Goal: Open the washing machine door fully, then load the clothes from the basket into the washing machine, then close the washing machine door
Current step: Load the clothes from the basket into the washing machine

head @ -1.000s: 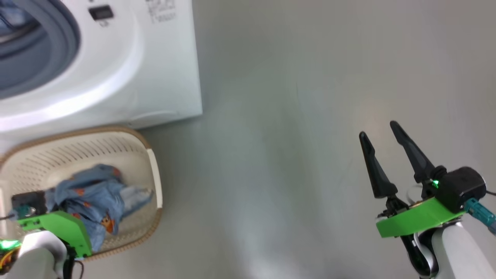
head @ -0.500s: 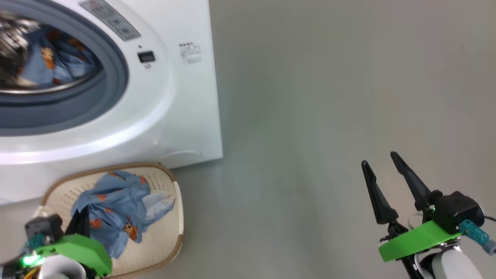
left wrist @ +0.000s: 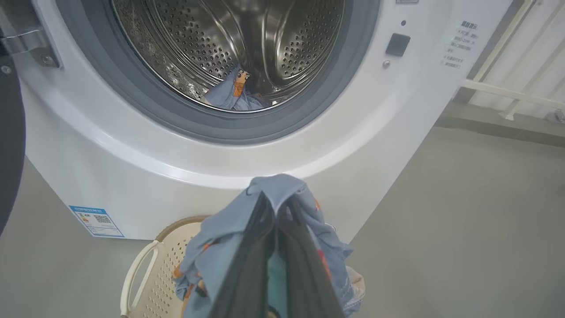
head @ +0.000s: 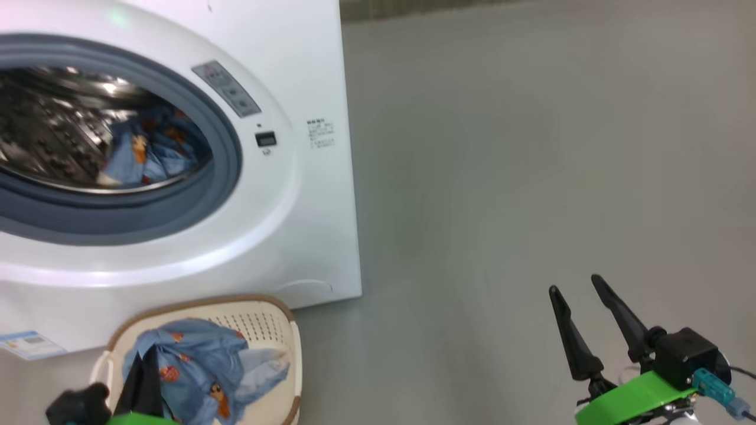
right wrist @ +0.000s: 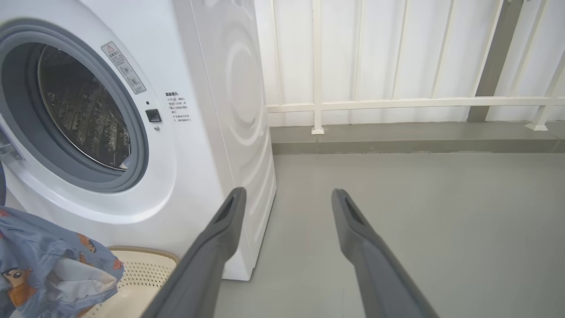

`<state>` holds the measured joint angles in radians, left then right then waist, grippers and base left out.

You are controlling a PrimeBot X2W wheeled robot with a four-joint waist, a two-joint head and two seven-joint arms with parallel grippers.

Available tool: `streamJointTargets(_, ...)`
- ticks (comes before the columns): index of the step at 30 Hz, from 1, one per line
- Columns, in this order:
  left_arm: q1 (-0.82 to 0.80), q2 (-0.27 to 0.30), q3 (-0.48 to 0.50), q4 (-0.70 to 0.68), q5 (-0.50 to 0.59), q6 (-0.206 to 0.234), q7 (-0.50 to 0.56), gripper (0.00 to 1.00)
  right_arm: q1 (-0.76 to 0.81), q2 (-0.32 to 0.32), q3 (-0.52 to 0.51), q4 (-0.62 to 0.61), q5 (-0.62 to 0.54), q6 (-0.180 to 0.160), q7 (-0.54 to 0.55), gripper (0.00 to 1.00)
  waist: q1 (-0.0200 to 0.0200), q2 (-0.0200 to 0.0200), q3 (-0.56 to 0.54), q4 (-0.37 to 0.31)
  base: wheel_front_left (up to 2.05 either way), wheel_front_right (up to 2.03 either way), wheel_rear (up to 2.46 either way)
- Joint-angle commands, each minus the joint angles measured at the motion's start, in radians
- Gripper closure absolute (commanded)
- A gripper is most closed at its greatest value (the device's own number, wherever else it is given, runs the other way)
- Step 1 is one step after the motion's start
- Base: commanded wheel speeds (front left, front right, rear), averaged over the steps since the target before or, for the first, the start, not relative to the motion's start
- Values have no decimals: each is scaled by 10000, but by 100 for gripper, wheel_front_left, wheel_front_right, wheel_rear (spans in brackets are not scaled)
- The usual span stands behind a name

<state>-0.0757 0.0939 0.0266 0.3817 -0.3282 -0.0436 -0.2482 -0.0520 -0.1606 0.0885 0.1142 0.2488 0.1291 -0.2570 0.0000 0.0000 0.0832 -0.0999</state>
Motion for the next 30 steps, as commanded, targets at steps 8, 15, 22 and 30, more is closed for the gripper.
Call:
streamJointTargets(8, 947, -364, 498, -1850, -46, -151, -135, 100, 245, 133, 121, -160, -96, 16, -48, 0, 0, 0, -945, 250, 0, 0, 0)
streamJointTargets(15, 1345, -431, 278, -2367, -376, -70, -135, 100, 257, 184, 20, -140, -47, 16, -48, 0, 0, 0, -1067, 391, 0, 0, 0)
streamJointTargets(22, 1375, -434, 133, -2498, -575, 9, -135, 100, 275, 184, 73, -101, -75, 16, -48, 0, 0, 0, -1103, 477, 0, 0, 0)
streamJointTargets(30, 1231, -435, 377, -2719, -621, -53, -135, 100, 232, 146, 114, -109, -62, 16, -48, 0, 0, 0, -1007, 425, 0, 0, 0)
